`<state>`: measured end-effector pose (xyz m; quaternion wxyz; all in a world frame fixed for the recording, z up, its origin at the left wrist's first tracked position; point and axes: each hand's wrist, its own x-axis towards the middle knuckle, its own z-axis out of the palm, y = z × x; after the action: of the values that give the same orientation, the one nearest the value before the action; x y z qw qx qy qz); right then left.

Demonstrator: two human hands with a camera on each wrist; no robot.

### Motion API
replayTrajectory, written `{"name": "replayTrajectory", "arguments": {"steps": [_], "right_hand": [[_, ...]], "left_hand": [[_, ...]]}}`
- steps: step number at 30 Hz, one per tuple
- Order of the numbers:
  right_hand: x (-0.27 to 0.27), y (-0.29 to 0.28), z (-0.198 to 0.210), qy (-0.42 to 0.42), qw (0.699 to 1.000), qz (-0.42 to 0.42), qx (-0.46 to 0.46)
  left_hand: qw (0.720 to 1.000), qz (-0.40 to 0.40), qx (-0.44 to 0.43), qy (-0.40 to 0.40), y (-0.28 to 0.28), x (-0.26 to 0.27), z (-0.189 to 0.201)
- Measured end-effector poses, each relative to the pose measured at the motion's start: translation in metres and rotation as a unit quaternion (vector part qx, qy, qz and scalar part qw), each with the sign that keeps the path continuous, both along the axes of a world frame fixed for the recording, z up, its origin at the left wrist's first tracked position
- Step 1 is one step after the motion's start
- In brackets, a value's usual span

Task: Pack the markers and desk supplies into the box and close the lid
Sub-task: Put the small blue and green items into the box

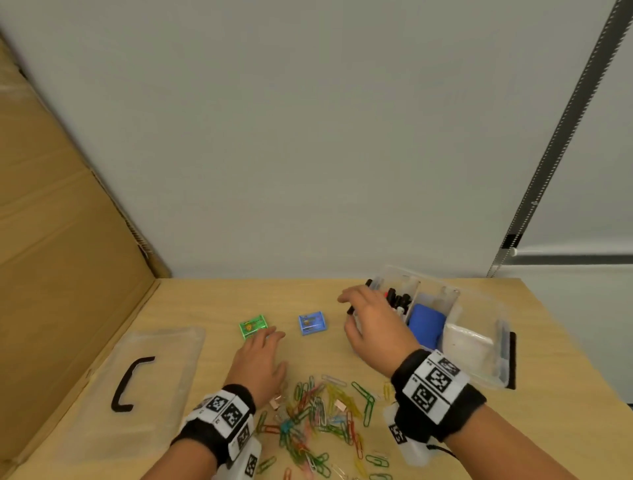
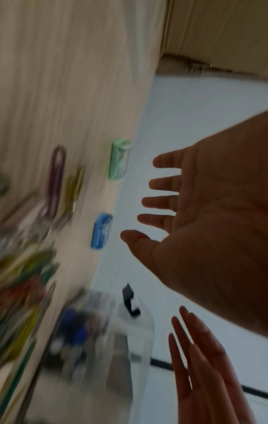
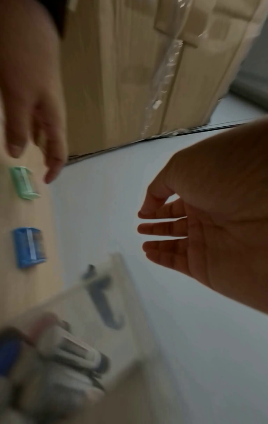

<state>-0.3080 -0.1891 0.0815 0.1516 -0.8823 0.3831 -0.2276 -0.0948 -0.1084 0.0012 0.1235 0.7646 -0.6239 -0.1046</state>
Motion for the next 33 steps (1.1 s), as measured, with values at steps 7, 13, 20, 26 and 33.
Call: {"name": "replayTrajectory", "arguments": {"steps": [7,13,20,26,33], "right_hand": [[0.086,-0.031,-0.053,0.18,0.969,-0.028,0.169],[0.12,-0.055,-0.086,0.278,0.923,-0.112,0.243],[0.128,-0.055,-0.096,0.318,0.928,-0.09,0.173],[0.117,-0.036,-0.071,0.228,0.947,-0.042,0.221],[0.04,-0.006,0.021,-0.078,0.978,-0.02,0.192]], "left_hand": [[0.993,0.048,0.103,-0.04,-0.039,0.067,-0.006],[0.983,0.026,0.177,-0.041,-0.06,0.081,-0.014],[0.98,0.025,0.176,-0.091,-0.062,0.073,-0.006],[0.974,0.025,0.191,-0.123,-0.055,0.058,-0.003],[0.969,0.014,0.198,-0.148,-0.035,0.049,-0.001]]}}
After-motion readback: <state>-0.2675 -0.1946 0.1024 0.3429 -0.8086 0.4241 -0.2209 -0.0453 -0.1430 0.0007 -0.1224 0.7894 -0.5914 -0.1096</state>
